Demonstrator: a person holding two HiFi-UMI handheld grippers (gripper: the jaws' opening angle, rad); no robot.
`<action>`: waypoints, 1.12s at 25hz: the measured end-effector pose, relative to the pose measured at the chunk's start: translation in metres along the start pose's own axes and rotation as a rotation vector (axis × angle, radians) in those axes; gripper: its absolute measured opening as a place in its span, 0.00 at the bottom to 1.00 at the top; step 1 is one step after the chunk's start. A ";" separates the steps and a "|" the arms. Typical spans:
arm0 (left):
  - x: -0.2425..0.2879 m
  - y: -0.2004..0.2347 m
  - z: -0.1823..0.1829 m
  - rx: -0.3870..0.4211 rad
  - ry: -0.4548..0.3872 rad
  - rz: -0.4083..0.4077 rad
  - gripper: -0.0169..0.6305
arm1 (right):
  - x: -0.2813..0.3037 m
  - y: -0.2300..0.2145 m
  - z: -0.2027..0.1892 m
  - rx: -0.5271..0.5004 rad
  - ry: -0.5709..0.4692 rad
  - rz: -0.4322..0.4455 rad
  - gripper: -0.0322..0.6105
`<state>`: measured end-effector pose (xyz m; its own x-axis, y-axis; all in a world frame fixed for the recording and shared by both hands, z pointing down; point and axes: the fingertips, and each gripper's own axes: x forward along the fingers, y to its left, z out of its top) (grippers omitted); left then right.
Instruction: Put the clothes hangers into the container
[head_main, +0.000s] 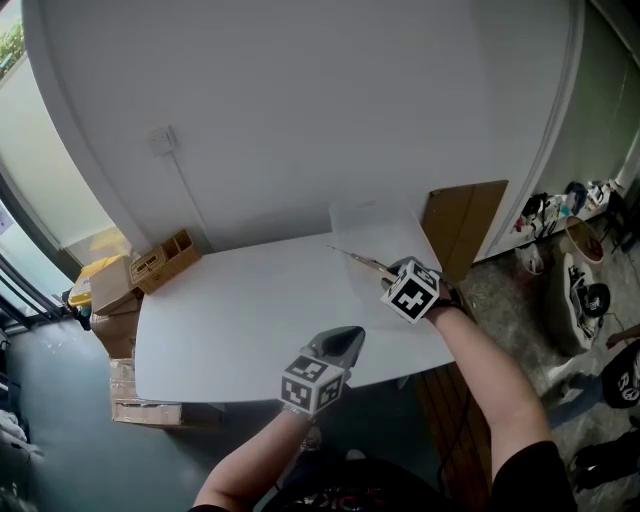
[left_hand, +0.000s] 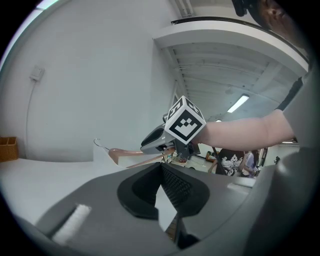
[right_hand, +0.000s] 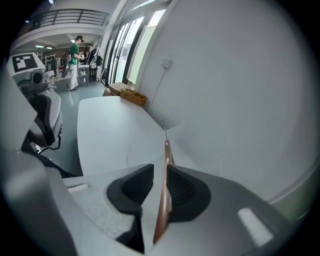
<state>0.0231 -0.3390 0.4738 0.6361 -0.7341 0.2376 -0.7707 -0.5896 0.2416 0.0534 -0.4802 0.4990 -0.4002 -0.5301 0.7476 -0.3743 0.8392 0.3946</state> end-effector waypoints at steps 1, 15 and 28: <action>-0.002 -0.001 0.000 0.002 -0.002 0.002 0.03 | -0.003 0.000 0.001 -0.001 -0.010 -0.007 0.18; -0.015 -0.018 0.000 0.011 -0.014 0.000 0.03 | -0.063 0.007 0.010 0.161 -0.224 -0.067 0.05; -0.039 -0.059 -0.020 0.000 -0.016 0.003 0.03 | -0.122 0.089 -0.037 0.517 -0.466 0.037 0.05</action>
<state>0.0442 -0.2688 0.4691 0.6334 -0.7408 0.2235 -0.7724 -0.5878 0.2406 0.0995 -0.3363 0.4628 -0.6943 -0.5964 0.4027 -0.6576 0.7531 -0.0185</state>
